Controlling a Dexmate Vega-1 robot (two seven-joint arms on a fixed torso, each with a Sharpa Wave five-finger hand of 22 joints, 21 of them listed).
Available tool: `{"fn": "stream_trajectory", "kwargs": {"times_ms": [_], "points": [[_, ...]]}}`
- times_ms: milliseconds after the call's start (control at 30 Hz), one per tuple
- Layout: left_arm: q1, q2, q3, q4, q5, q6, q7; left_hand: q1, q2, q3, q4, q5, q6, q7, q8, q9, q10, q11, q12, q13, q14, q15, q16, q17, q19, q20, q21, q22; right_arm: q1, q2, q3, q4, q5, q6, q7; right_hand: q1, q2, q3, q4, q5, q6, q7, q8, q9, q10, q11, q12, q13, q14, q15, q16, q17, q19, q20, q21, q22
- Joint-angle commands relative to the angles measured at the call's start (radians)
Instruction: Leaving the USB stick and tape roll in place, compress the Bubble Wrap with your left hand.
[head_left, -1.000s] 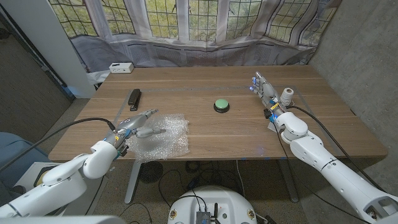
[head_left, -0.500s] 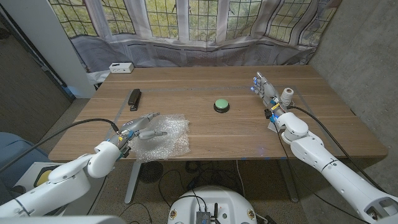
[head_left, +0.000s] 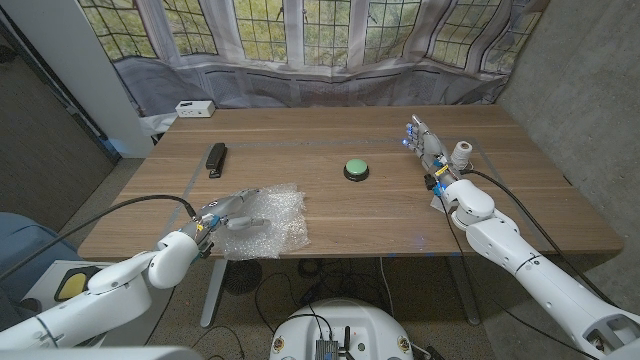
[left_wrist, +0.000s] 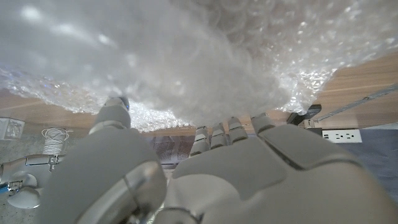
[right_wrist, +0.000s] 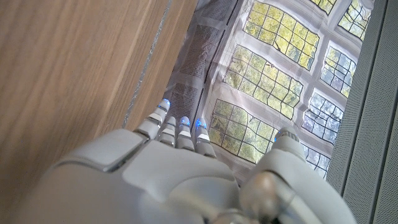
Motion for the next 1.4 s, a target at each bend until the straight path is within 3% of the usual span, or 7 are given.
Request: {"fn": "stream_trajectory", "kwargs": {"times_ms": [33, 267, 567, 800, 1000, 1133, 1400], "points": [[-0.055, 0.023, 0.082, 0.01, -0.015, 0.033, 0.003, 0.015, 0.002, 0.012, -0.001, 0.007, 0.003, -0.006, 0.008, 0.004, 0.002, -0.004, 0.006, 0.006, -0.004, 0.002, 0.007, 0.004, -0.008, 0.004, -0.001, 0.002, 0.007, 0.004, -0.004, 0.008, 0.0, -0.004, 0.004, 0.005, -0.001, 0.008, 0.0, 0.002, 0.01, 0.0, -0.002, 0.003, 0.005, 0.003, -0.002, 0.003, 0.007, 0.005, 0.001, 0.004, -0.001, 0.005, -0.002, 0.005], [-0.067, 0.03, 0.1, 0.008, -0.041, 0.046, 0.01, 0.078, 0.02, 0.034, -0.007, 0.01, 0.022, -0.009, 0.018, 0.004, 0.034, -0.017, 0.022, 0.006, 0.039, -0.009, 0.022, 0.003, 0.04, 0.002, 0.019, 0.006, 0.009, 0.005, -0.005, 0.013, 0.003, -0.004, 0.009, 0.004, -0.001, 0.008, 0.0, 0.002, 0.01, -0.001, -0.002, 0.003, 0.007, 0.003, -0.002, 0.003, 0.006, 0.006, 0.0, 0.004, -0.002, 0.007, -0.003, 0.005], [-0.074, 0.033, 0.116, -0.007, -0.065, 0.073, 0.03, 0.344, 0.047, 0.089, -0.013, -0.009, 0.105, 0.007, 0.034, 0.006, 0.131, -0.046, 0.051, 0.007, 0.198, -0.053, 0.039, 0.001, 0.36, 0.002, 0.112, 0.01, 0.016, 0.006, -0.007, 0.021, 0.004, 0.0, 0.02, 0.004, -0.001, 0.008, 0.0, 0.002, 0.01, -0.002, -0.002, 0.003, 0.007, 0.003, -0.002, 0.003, 0.005, 0.008, 0.0, 0.004, -0.003, 0.008, -0.003, 0.005], [-0.076, 0.039, 0.122, -0.02, -0.084, 0.088, 0.038, 0.487, 0.072, 0.104, -0.015, -0.001, 0.164, 0.018, 0.041, 0.009, 0.192, -0.058, 0.068, 0.015, 0.279, -0.067, 0.05, 0.006, 0.51, 0.001, 0.156, 0.01, 0.019, 0.006, -0.007, 0.025, 0.01, 0.0, 0.028, 0.004, -0.001, 0.008, 0.0, 0.002, 0.01, -0.003, -0.002, 0.003, 0.008, 0.001, -0.002, 0.003, 0.005, 0.008, 0.0, 0.004, -0.005, 0.01, -0.003, 0.005], [-0.08, 0.038, 0.128, -0.028, -0.097, 0.099, 0.048, 0.628, 0.111, 0.112, -0.018, 0.006, 0.216, 0.045, 0.047, 0.014, 0.249, -0.044, 0.091, 0.035, 0.351, -0.081, 0.073, 0.019, 0.646, -0.004, 0.205, 0.009, 0.02, 0.008, -0.008, 0.037, 0.012, 0.011, 0.039, 0.004, 0.0, 0.008, 0.001, 0.002, 0.01, -0.003, -0.002, 0.003, 0.008, 0.0, -0.002, 0.004, 0.005, 0.009, 0.0, 0.004, -0.005, 0.01, -0.003, 0.005], [-0.079, 0.035, 0.127, -0.027, -0.109, 0.093, 0.062, 0.709, 0.131, 0.108, -0.015, 0.008, 0.292, 0.065, 0.068, 0.018, 0.313, -0.044, 0.118, 0.052, 0.41, -0.096, 0.104, 0.034, 0.691, -0.031, 0.225, 0.008, 0.015, 0.009, -0.007, 0.036, 0.017, 0.012, 0.04, 0.003, -0.001, 0.008, 0.001, 0.002, 0.009, -0.003, -0.003, 0.003, 0.009, 0.002, -0.002, 0.004, 0.005, 0.01, 0.0, 0.005, -0.005, 0.01, -0.003, 0.005], [-0.079, 0.023, 0.128, -0.035, -0.11, 0.11, 0.1, 0.838, 0.169, 0.108, -0.014, 0.015, 0.496, 0.059, 0.135, 0.031, 0.498, -0.059, 0.196, 0.091, 0.562, -0.133, 0.178, 0.061, 0.752, -0.095, 0.269, 0.011, 0.008, 0.004, -0.004, 0.033, 0.019, 0.016, 0.043, 0.003, -0.001, 0.008, 0.001, 0.002, 0.008, -0.004, -0.003, 0.003, 0.009, 0.001, -0.002, 0.004, 0.005, 0.01, 0.0, 0.005, -0.006, 0.011, -0.002, 0.005]]}}
